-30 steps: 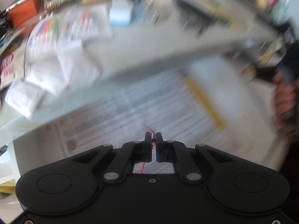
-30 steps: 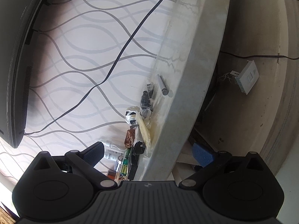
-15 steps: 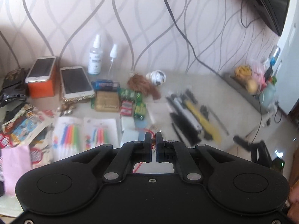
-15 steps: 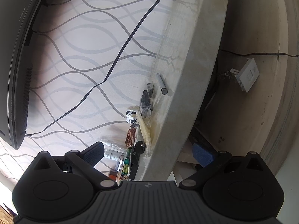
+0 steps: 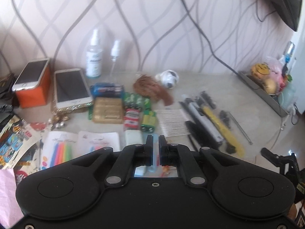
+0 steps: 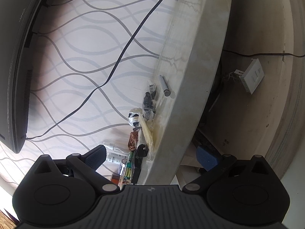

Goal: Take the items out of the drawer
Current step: 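Lift the red string onto the countertop and open the left gripper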

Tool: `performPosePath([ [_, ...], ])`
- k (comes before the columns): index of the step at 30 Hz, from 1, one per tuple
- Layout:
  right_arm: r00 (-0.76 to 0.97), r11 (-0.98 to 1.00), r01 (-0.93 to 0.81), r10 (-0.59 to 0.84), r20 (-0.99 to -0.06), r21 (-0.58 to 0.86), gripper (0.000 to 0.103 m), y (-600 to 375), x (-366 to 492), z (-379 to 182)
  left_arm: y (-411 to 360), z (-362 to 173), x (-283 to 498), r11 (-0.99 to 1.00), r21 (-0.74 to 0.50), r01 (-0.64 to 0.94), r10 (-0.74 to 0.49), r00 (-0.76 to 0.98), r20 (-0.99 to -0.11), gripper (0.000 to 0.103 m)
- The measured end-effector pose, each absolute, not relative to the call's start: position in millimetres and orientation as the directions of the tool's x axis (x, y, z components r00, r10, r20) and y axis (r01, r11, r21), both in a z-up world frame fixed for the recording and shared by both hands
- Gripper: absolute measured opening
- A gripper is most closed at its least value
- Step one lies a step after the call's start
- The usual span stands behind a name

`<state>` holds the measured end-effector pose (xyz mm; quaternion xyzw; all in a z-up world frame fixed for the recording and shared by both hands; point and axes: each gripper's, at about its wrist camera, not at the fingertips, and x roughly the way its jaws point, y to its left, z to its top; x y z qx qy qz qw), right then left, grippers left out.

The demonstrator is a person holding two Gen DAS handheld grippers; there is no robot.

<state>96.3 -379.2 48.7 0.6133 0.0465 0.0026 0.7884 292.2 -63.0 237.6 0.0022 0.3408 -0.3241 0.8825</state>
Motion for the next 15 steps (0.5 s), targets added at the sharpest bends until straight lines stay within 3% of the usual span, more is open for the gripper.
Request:
performPosePath([
  [5, 0.995, 0.245, 0.056, 0.062, -0.073, 0.968, 0.103, -379, 97, 48, -49, 238, 263, 0.714, -0.217, 0.666, -0.643, 0.5, -0.581, 0.026],
  [6, 0.995, 0.246, 0.056, 0.063, -0.074, 0.968, 0.103, -379, 97, 48, -47, 237, 255, 0.693, -0.207, 0.691, -0.653, 0.479, -0.586, 0.034],
  [8, 0.995, 0.249, 0.057, 0.064, -0.075, 0.967, 0.103, -378, 98, 49, -42, 232, 238, 0.656, -0.177, 0.733, -0.651, 0.431, -0.625, 0.04],
  [11, 0.995, 0.255, 0.059, 0.064, -0.078, 0.965, 0.103, -377, 97, 49, -33, 216, 215, 0.635, -0.155, 0.757, -0.605, 0.362, -0.709, 0.04],
  [15, 0.994, 0.268, 0.062, 0.065, -0.082, 0.961, 0.103, -376, 97, 51, -18, 172, 203, 0.739, -0.069, 0.67, -0.418, 0.375, -0.828, 0.041],
])
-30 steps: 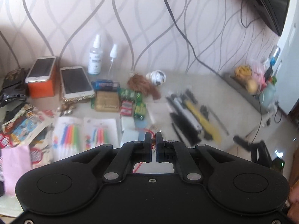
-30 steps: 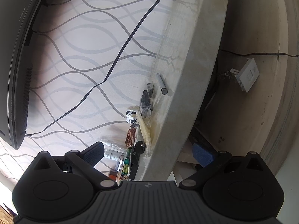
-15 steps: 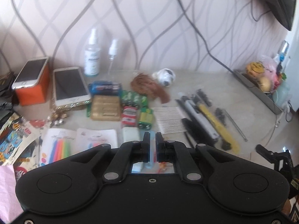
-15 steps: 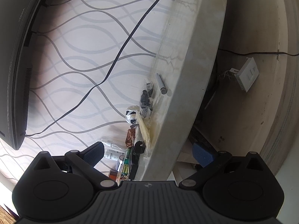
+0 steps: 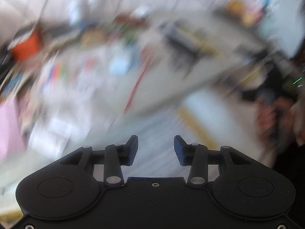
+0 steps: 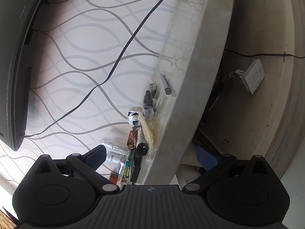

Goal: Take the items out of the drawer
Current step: 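Lift the red string onto the countertop and open the left gripper, then lower the left gripper into the drawer and grasp a silver coin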

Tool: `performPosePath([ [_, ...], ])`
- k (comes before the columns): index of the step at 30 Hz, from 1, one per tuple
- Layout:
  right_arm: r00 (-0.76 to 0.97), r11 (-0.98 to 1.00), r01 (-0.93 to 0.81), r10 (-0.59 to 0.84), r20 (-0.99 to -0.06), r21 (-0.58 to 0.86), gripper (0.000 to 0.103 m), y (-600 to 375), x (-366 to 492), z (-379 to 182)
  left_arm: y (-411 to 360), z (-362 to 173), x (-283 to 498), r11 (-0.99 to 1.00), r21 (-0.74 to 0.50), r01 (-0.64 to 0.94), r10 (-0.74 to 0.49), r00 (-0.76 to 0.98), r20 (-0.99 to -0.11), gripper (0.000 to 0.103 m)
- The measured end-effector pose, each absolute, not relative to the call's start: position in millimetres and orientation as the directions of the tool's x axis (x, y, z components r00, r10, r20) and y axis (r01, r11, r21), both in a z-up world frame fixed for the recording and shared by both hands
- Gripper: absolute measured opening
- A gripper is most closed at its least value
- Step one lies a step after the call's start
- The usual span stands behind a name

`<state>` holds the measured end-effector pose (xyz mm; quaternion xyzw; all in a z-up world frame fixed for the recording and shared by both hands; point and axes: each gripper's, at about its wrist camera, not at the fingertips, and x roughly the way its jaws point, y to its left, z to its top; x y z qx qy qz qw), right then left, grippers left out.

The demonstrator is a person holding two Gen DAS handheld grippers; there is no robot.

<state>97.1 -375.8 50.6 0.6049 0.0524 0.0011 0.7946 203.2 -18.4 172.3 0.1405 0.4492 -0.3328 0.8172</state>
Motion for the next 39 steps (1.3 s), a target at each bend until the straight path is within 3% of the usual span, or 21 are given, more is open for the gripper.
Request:
performPosePath([
  [3, 0.994, 0.275, 0.064, 0.065, -0.085, 0.959, 0.103, -375, 97, 51, -4, 133, 213, 0.851, 0.045, 0.523, -0.226, 0.442, -0.868, 0.04],
  [6, 0.994, 0.281, 0.068, 0.064, -0.09, 0.957, 0.103, -374, 96, 52, 13, 106, 228, 0.92, 0.059, 0.387, -0.147, 0.481, -0.864, 0.038],
  [11, 0.993, 0.292, 0.078, 0.058, -0.099, 0.953, 0.103, -373, 96, 54, 19, 91, 236, 0.954, 0.035, 0.298, -0.134, 0.527, -0.839, 0.038],
  [22, 0.992, 0.296, 0.085, 0.06, -0.108, 0.951, 0.103, -373, 97, 53, 25, 75, 245, 0.965, -0.003, 0.261, -0.139, 0.505, -0.852, 0.038],
  [27, 0.992, 0.3, 0.09, 0.057, -0.112, 0.95, 0.103, -372, 97, 53, 26, 76, 242, 0.961, -0.002, 0.277, -0.147, 0.503, -0.852, 0.016],
  [35, 0.992, 0.302, 0.093, 0.054, -0.115, 0.949, 0.103, -373, 99, 55, 30, 80, 234, 0.949, -0.022, 0.316, -0.167, 0.44, -0.883, 0.015],
  [37, 0.992, 0.301, 0.093, 0.054, -0.114, 0.949, 0.103, -373, 100, 55, 33, 83, 231, 0.946, -0.049, 0.321, -0.188, 0.417, -0.889, 0.0],
  [39, 0.992, 0.301, 0.093, 0.053, -0.114, 0.949, 0.103, -373, 100, 55, 36, 89, 227, 0.941, -0.088, 0.326, -0.22, 0.396, -0.892, 0.0],
])
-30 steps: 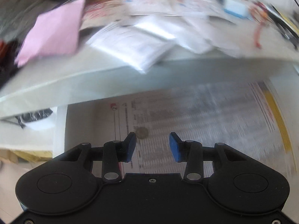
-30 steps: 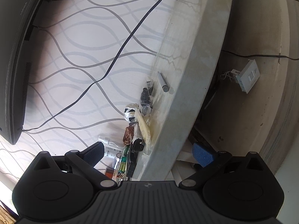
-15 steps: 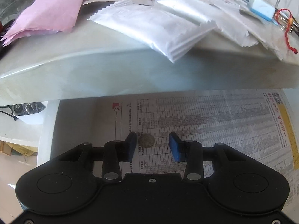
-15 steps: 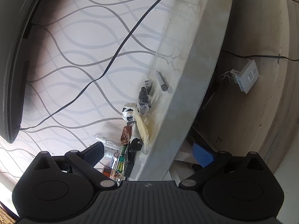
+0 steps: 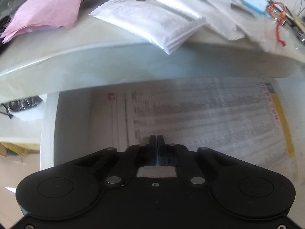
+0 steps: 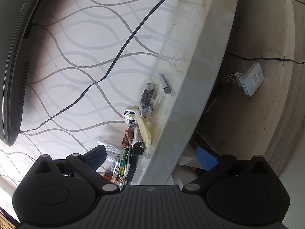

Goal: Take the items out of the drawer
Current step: 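Lower the left gripper into the drawer and grasp a silver coin, then close the left gripper on the silver coin and lift it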

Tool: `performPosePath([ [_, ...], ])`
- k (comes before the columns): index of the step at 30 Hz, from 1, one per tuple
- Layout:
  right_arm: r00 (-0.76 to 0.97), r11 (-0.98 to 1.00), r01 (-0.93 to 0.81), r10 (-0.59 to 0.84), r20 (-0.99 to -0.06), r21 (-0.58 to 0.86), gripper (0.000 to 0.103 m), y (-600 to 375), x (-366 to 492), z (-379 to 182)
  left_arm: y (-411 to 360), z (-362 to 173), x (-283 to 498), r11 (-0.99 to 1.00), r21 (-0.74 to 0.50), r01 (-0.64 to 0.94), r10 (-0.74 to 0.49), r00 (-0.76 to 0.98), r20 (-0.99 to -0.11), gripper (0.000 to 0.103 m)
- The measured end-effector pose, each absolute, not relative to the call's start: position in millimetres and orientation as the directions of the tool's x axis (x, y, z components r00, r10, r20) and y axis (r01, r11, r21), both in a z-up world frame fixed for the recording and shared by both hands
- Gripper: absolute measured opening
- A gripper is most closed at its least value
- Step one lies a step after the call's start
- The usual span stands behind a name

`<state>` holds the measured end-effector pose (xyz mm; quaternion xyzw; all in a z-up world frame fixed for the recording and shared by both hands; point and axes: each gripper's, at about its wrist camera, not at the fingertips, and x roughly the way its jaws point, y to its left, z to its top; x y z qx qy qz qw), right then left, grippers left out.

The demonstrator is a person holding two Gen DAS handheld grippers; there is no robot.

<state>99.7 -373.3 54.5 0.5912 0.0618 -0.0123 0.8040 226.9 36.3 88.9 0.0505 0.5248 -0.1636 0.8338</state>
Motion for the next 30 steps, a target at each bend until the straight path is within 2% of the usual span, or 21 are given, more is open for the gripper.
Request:
performPosePath([
  [5, 0.992, 0.301, 0.091, 0.055, -0.113, 0.949, 0.103, -373, 100, 54, 38, 104, 224, 0.938, -0.097, 0.332, -0.235, 0.406, -0.883, 0.001],
  [7, 0.992, 0.3, 0.089, 0.057, -0.111, 0.95, 0.103, -373, 99, 54, 45, 106, 231, 0.949, -0.079, 0.304, -0.21, 0.428, -0.879, 0.006],
  [8, 0.992, 0.299, 0.088, 0.057, -0.11, 0.95, 0.103, -374, 99, 54, 49, 105, 234, 0.955, -0.078, 0.287, -0.2, 0.426, -0.883, 0.013],
  [9, 0.992, 0.298, 0.088, 0.057, -0.11, 0.95, 0.103, -374, 99, 54, 50, 103, 241, 0.958, -0.079, 0.274, -0.192, 0.416, -0.889, 0.016],
  [15, 0.992, 0.296, 0.088, 0.059, -0.11, 0.951, 0.103, -374, 100, 54, 41, 87, 254, 0.953, -0.039, 0.301, -0.151, 0.358, -0.921, 0.019],
  [19, 0.992, 0.295, 0.09, 0.058, -0.111, 0.951, 0.103, -375, 100, 54, 35, 85, 257, 0.95, -0.036, 0.31, -0.145, 0.336, -0.931, 0.028],
  [24, 0.992, 0.296, 0.093, 0.056, -0.114, 0.951, 0.103, -375, 100, 55, 29, 85, 259, 0.95, -0.001, 0.313, -0.107, 0.321, -0.941, 0.026],
  [25, 0.992, 0.296, 0.092, 0.056, -0.113, 0.951, 0.103, -375, 100, 55, 29, 86, 260, 0.949, -0.003, 0.315, -0.107, 0.314, -0.943, 0.024],
  [26, 0.992, 0.295, 0.092, 0.056, -0.113, 0.951, 0.103, -375, 100, 55, 29, 86, 261, 0.947, -0.006, 0.32, -0.109, 0.305, -0.946, 0.015],
  [30, 0.992, 0.294, 0.089, 0.055, -0.11, 0.952, 0.103, -376, 99, 54, 28, 87, 263, 0.93, -0.025, 0.367, -0.126, 0.254, -0.959, 0.013],
])
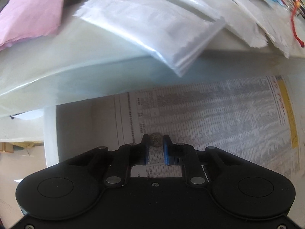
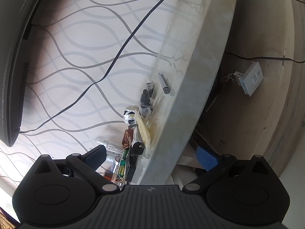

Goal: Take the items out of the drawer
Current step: 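Close the left gripper on the silver coin and lift it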

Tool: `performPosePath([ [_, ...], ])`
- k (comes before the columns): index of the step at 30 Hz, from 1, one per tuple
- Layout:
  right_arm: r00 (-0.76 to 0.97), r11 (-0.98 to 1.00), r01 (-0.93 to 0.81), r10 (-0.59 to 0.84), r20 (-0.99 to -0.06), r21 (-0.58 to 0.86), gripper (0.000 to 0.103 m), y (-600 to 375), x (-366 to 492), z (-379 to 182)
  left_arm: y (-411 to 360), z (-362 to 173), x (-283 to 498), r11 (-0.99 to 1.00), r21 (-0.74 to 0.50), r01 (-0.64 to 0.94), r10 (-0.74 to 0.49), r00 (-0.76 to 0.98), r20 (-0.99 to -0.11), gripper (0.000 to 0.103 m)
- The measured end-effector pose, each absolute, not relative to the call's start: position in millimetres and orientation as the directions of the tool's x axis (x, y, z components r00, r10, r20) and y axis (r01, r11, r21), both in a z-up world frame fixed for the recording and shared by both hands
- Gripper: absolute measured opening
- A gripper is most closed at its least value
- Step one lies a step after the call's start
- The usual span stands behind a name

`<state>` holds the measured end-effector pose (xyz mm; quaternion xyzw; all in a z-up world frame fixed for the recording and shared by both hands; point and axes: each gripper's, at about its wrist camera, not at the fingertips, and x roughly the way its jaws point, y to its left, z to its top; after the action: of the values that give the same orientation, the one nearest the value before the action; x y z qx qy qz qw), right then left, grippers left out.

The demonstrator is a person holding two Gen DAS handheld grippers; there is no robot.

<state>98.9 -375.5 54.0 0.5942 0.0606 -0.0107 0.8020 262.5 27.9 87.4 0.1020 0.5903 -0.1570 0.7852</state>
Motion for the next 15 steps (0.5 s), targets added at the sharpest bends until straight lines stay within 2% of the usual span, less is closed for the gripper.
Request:
performPosePath([
  [1, 0.993, 0.293, 0.089, 0.055, -0.109, 0.952, 0.103, -376, 99, 54, 27, 88, 262, 0.924, -0.025, 0.382, -0.126, 0.243, -0.962, 0.012],
  [3, 0.993, 0.292, 0.087, 0.054, -0.108, 0.952, 0.103, -376, 98, 54, 26, 87, 259, 0.916, -0.028, 0.399, -0.124, 0.216, -0.969, 0.0],
  [8, 0.993, 0.289, 0.086, 0.054, -0.105, 0.954, 0.103, -377, 97, 53, 25, 88, 249, 0.911, -0.044, 0.41, -0.137, 0.2, -0.97, 0.0],
  [11, 0.993, 0.289, 0.084, 0.058, -0.105, 0.954, 0.103, -377, 97, 53, 30, 100, 254, 0.919, -0.015, 0.393, -0.131, 0.269, -0.954, 0.007],
  [12, 0.993, 0.29, 0.084, 0.059, -0.106, 0.953, 0.103, -377, 98, 53, 32, 103, 256, 0.921, -0.002, 0.389, -0.122, 0.285, -0.951, 0.015],
  [13, 0.993, 0.29, 0.084, 0.06, -0.106, 0.953, 0.103, -377, 98, 53, 33, 103, 260, 0.922, -0.006, 0.387, -0.123, 0.28, -0.952, 0.019],
  [15, 0.993, 0.291, 0.083, 0.061, -0.106, 0.953, 0.103, -376, 98, 53, 35, 99, 267, 0.928, -0.01, 0.374, -0.113, 0.257, -0.96, 0.021],
])
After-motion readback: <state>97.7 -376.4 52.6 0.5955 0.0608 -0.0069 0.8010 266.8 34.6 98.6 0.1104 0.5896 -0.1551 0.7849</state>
